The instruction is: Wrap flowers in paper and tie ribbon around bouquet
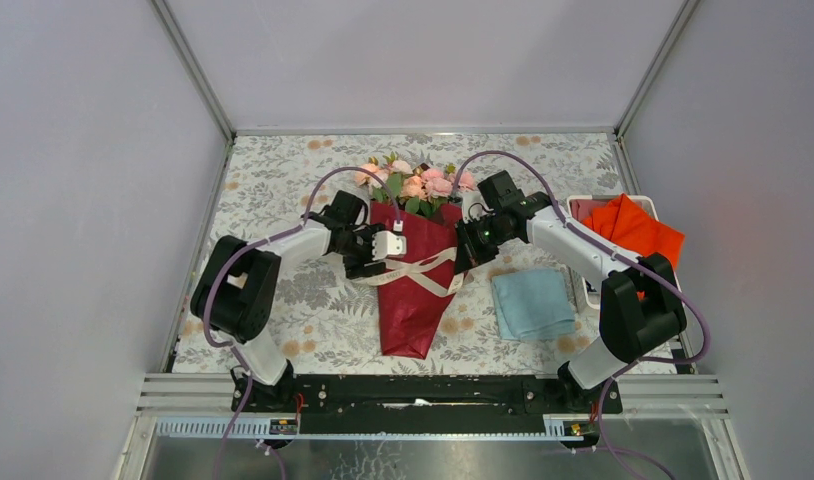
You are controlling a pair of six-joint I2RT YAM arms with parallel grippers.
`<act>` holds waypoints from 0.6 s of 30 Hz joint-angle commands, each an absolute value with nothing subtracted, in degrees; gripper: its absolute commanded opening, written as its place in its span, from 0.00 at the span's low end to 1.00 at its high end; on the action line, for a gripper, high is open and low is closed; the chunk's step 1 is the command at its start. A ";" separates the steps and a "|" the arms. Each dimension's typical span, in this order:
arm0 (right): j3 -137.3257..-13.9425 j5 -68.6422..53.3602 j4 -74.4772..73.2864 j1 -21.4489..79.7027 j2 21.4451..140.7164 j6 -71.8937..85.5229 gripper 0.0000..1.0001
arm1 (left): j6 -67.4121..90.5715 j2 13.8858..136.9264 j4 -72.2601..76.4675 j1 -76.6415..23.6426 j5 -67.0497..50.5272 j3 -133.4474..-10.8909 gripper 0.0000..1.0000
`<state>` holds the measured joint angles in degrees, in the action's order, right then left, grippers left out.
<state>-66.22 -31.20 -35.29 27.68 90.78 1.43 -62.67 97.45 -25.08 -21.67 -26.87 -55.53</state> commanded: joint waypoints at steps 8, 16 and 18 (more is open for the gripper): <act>-67.02 -32.06 -37.15 27.34 89.74 0.43 0.00 | -60.90 99.25 -21.65 -21.72 -19.75 -55.67 0.05; -66.33 -31.64 -38.29 25.51 89.89 0.44 0.00 | -53.06 97.28 -23.29 -14.82 -22.46 -61.18 0.00; -66.10 -31.60 -38.37 25.41 89.98 0.44 0.00 | -51.61 96.78 -24.28 -13.28 -26.07 -62.06 0.00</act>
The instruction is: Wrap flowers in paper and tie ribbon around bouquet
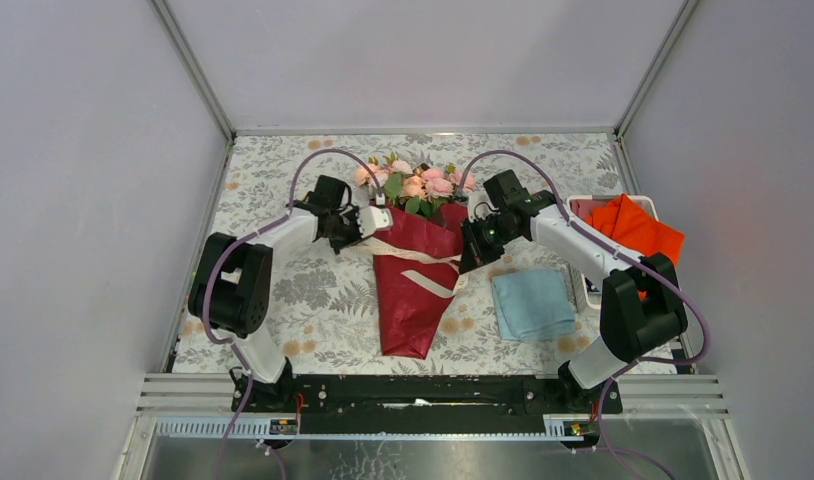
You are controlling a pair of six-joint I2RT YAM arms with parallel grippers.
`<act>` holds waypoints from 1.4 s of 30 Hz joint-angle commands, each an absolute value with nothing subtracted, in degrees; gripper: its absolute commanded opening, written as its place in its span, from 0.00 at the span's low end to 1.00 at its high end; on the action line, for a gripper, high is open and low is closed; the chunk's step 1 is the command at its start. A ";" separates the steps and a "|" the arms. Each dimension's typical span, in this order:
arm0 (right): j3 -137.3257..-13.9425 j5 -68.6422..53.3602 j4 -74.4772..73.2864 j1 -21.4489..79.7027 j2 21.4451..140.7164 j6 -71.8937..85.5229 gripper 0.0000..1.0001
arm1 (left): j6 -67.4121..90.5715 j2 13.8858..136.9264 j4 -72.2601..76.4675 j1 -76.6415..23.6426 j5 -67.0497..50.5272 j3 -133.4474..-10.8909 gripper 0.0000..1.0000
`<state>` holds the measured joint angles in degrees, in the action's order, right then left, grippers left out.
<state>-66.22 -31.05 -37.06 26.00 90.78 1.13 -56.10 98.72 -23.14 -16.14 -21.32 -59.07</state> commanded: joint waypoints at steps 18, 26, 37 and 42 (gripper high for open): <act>-65.19 -31.21 -36.90 24.86 92.05 1.17 0.00 | -36.47 95.05 -21.80 -4.67 -63.14 -64.97 0.08; -65.77 -31.68 -36.34 24.87 93.54 1.87 0.00 | -22.44 92.01 -10.33 -11.61 -59.69 -66.24 0.00; -63.07 -30.97 -29.72 24.52 92.27 6.03 0.00 | -30.01 91.69 -22.94 -3.16 -42.51 -67.39 0.00; -65.63 -31.50 -27.55 25.01 94.38 7.67 0.00 | -28.74 91.17 -22.98 -3.25 -44.27 -67.45 0.00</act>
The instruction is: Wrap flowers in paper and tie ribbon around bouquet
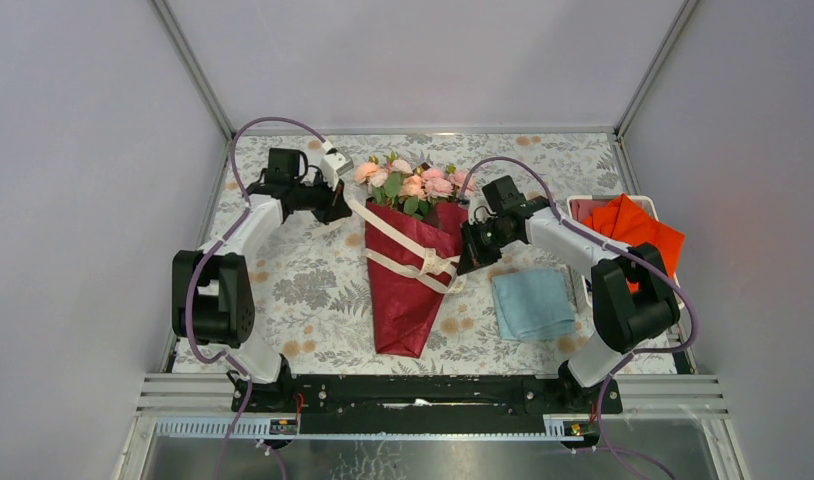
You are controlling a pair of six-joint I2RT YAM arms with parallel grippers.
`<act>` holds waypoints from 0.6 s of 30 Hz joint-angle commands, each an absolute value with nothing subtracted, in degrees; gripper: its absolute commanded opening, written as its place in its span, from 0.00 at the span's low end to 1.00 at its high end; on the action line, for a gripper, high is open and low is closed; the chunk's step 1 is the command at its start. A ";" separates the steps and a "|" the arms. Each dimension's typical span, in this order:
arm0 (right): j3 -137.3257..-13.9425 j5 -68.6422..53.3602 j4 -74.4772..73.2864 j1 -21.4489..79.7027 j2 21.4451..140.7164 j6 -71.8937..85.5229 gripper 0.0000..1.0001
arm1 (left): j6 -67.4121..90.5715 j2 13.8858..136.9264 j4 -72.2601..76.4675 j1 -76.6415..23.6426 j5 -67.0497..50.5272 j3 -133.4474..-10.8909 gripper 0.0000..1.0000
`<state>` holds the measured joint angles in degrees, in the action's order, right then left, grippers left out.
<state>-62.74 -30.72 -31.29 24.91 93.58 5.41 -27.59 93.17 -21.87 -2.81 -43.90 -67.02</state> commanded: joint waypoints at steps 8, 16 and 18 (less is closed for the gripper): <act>-69.03 -31.40 -25.20 26.54 95.35 9.08 0.00 | -29.18 91.56 -23.96 -4.63 -44.43 -66.78 0.00; -60.28 -31.33 -6.38 4.64 83.25 24.72 0.00 | -31.23 90.03 -26.85 3.85 -17.60 -65.93 0.00; -52.40 -26.09 -5.01 -11.38 72.99 25.94 0.00 | -36.89 88.66 -24.81 14.36 -8.69 -60.98 0.00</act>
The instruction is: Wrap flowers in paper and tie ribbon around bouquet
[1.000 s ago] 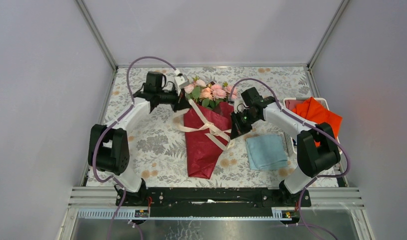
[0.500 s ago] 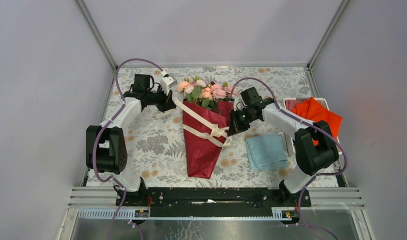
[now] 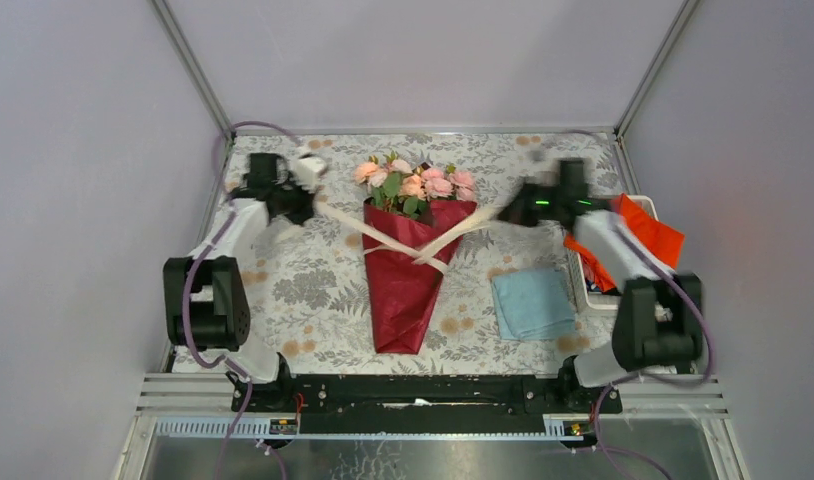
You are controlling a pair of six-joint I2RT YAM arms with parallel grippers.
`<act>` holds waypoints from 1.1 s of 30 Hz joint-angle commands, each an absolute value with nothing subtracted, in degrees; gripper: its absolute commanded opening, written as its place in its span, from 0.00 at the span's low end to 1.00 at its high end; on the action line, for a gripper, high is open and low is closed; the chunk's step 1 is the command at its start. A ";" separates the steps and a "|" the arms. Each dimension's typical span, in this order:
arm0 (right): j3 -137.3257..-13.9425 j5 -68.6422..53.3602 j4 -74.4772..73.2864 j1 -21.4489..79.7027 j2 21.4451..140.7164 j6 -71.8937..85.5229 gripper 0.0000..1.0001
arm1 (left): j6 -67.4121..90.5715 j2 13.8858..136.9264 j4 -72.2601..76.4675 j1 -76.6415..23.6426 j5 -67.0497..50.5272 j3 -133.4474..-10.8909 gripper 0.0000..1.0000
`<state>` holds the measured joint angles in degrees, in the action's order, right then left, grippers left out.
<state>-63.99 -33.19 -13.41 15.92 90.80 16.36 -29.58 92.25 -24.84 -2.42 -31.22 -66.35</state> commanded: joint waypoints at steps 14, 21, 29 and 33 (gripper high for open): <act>-37.62 -20.19 7.74 -37.00 64.38 35.01 0.00 | -45.17 93.25 -17.46 41.32 -3.31 -55.46 0.00; -38.98 -21.51 7.48 -37.99 65.86 34.14 0.00 | -45.89 94.35 -16.14 41.53 -2.38 -55.55 0.00; -38.82 -22.84 8.08 -40.05 66.64 34.06 0.00 | -46.59 94.75 -15.49 41.91 -1.84 -55.91 0.00; -39.01 -23.58 8.09 -40.08 67.06 33.52 0.00 | -46.83 94.83 -15.39 42.26 -1.76 -56.13 0.00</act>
